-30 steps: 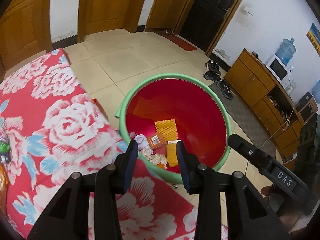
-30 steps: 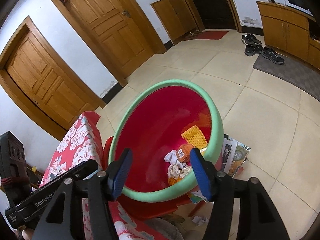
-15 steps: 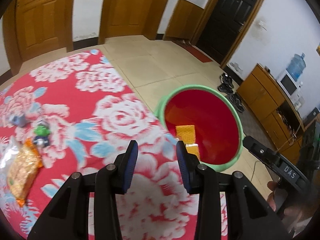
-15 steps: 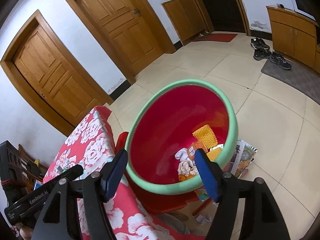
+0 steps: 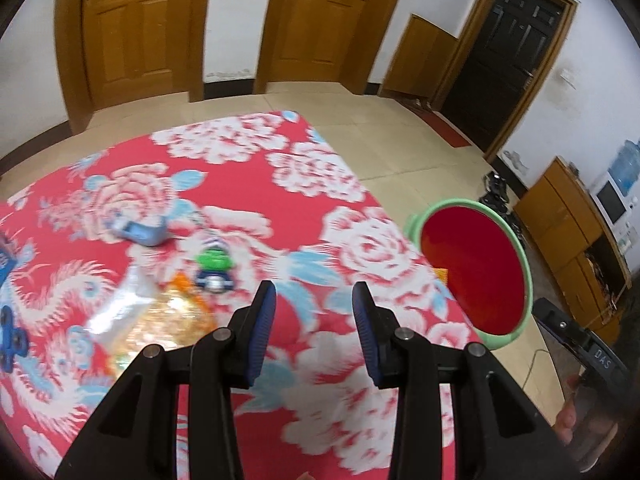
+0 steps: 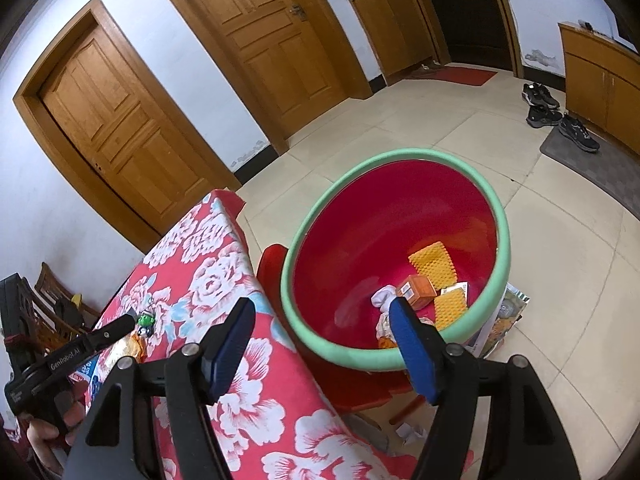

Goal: Collect trash
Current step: 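Move both grippers back over the table, then grasp the clear plastic bag with the left gripper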

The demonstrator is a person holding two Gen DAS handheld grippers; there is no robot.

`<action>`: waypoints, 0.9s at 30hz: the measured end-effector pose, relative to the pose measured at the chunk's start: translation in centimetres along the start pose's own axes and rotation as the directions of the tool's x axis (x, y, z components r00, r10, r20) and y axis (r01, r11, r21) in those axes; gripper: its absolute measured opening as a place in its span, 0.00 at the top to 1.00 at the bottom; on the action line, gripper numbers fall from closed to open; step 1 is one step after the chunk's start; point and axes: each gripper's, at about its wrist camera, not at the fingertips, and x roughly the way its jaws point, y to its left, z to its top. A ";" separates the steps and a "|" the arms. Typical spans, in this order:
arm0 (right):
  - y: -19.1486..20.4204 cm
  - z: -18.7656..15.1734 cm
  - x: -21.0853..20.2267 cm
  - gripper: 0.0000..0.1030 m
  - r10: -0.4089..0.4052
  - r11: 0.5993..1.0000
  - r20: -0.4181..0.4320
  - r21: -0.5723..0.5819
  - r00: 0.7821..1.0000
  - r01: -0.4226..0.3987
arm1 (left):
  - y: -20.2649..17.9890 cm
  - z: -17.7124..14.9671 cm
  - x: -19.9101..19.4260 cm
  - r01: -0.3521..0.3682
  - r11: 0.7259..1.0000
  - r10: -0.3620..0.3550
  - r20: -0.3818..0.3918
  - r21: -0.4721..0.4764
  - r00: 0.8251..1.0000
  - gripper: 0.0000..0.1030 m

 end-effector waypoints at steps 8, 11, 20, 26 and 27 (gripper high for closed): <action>2.1 -0.4 0.6 0.30 0.000 0.999 -0.027 -0.036 1.000 -0.001 | 4.0 0.0 -1.2 -0.093 0.996 0.093 0.022 -0.003 0.995 0.62; 3.1 -0.7 0.8 0.30 -0.002 0.998 -0.037 -0.058 0.999 0.000 | 5.7 -0.1 -1.5 -0.123 0.992 0.123 0.024 -0.026 0.992 0.62; 5.3 -1.6 1.8 0.30 -0.001 0.995 -0.076 -0.095 0.997 -0.007 | 10.1 -1.2 -1.3 -0.168 0.982 0.169 0.006 -0.085 0.986 0.62; 6.4 -2.1 2.1 0.30 -0.005 0.993 -0.094 -0.117 0.996 -0.006 | 11.7 -1.9 0.1 -0.169 0.980 0.168 -0.025 -0.109 0.986 0.62; 6.6 -2.2 2.1 0.30 -0.007 0.993 -0.095 -0.121 0.995 -0.005 | 11.9 -1.9 0.3 -0.169 0.979 0.166 -0.029 -0.113 0.986 0.62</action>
